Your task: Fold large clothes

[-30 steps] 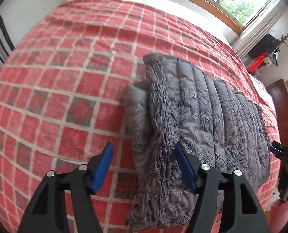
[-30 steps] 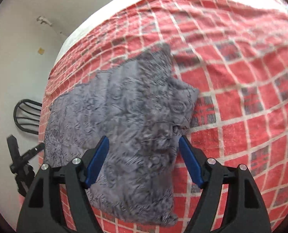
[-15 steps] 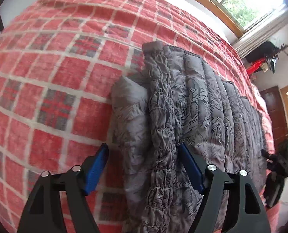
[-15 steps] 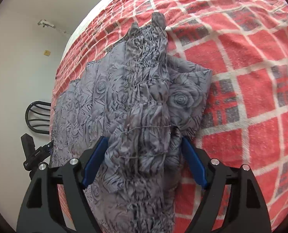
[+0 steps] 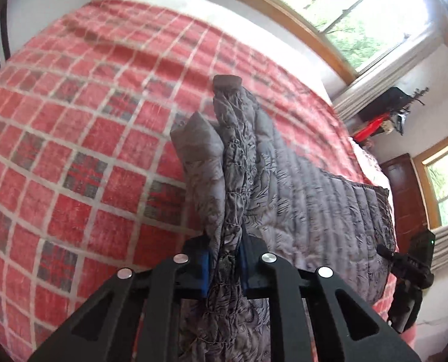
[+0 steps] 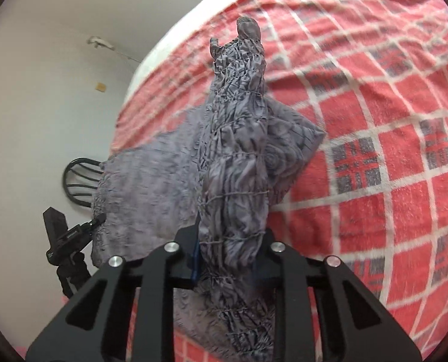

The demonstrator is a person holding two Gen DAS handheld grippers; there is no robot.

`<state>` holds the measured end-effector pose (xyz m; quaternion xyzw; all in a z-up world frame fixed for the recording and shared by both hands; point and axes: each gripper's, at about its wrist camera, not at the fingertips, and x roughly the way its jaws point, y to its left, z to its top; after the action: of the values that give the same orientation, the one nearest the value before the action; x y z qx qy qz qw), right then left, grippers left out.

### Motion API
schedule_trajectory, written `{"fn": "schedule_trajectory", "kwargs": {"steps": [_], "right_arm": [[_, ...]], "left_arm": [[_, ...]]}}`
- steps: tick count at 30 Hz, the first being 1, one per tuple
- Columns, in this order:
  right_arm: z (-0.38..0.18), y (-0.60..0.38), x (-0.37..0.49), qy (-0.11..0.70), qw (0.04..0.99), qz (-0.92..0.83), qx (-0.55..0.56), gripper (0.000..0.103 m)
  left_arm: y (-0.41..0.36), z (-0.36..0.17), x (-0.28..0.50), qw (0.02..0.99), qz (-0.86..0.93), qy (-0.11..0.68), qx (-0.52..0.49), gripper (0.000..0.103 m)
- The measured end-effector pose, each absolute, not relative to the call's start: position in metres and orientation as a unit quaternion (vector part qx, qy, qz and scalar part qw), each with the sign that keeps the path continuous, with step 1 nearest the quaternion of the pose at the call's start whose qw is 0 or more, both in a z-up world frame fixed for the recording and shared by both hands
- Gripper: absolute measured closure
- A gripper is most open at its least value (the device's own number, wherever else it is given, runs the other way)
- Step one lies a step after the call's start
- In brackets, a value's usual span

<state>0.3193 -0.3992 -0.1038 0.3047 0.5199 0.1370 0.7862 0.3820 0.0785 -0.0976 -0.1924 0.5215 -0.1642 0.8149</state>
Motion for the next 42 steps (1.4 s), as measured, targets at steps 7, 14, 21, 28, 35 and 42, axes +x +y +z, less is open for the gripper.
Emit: {"fn": "schedule_trajectory", "kwargs": {"steps": [7,14,21,28,35,42], "right_arm": [[-0.042,-0.375,0.266,0.502,0.799,0.173,0.282,0.083],[-0.033,-0.341,0.201,0.524,0.783,0.186,0.279,0.083],[-0.075,-0.318,0.154,0.572,0.754,0.16,0.281,0.083],[-0.129,-0.325,0.144,0.585,0.742,0.109,0.31,0.079],[-0.159,-0.329,0.14,0.57,0.74,0.1,0.343,0.075],[-0.149,-0.338,0.127,0.577,0.742,0.085,0.329,0.061]], "left_arm": [[0.089,-0.034,0.322,0.836,-0.192,0.486,-0.164,0.089],[0.124,-0.024,0.253,0.832,-0.181,0.499,-0.158,0.089],[0.141,-0.075,0.208,0.815,-0.146,0.544,-0.132,0.088],[0.151,-0.14,0.202,0.804,-0.114,0.575,-0.099,0.083],[0.144,-0.162,0.199,0.811,-0.102,0.572,-0.075,0.077],[0.147,-0.155,0.201,0.806,-0.088,0.581,-0.076,0.069]]}}
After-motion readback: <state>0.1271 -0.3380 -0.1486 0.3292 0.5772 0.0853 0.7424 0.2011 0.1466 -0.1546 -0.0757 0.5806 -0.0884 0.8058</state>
